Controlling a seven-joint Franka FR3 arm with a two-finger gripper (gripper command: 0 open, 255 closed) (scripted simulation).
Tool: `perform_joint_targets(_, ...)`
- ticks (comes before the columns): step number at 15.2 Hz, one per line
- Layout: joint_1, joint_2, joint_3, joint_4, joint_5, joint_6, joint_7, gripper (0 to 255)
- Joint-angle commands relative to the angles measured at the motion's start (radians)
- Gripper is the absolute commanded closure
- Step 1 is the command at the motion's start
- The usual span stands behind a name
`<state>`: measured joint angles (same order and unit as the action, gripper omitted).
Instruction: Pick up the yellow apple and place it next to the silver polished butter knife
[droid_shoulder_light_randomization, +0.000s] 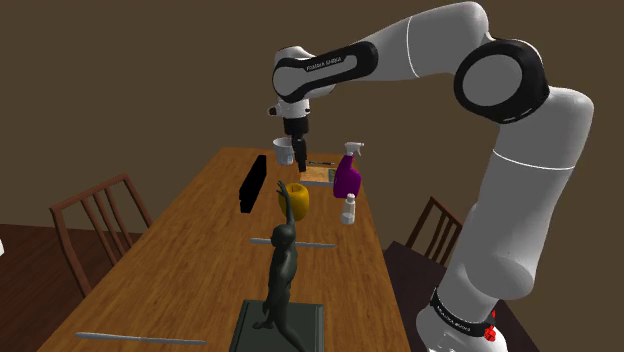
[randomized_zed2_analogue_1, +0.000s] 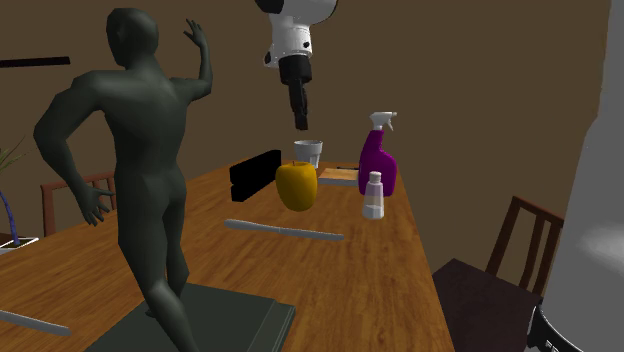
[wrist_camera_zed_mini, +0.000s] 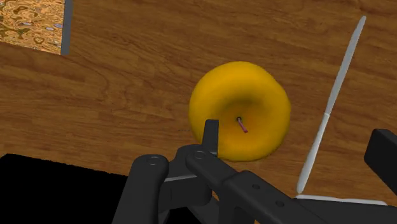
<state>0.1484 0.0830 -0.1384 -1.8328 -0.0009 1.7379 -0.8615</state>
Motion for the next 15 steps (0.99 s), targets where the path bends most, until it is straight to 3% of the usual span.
perform_joint_targets(1, 0.005, 0.086, 0.010, 0.072, -0.001, -0.011, -0.083, 0)
perform_joint_targets(3, 0.009, 0.157, 0.023, 0.132, -0.005, -0.019, -0.146, 0)
perform_joint_targets(10, 0.008, 0.155, 0.023, 0.036, -0.006, 0.076, -0.145, 0)
perform_joint_targets(15, 0.008, 0.155, 0.023, 0.028, -0.006, 0.083, -0.145, 0)
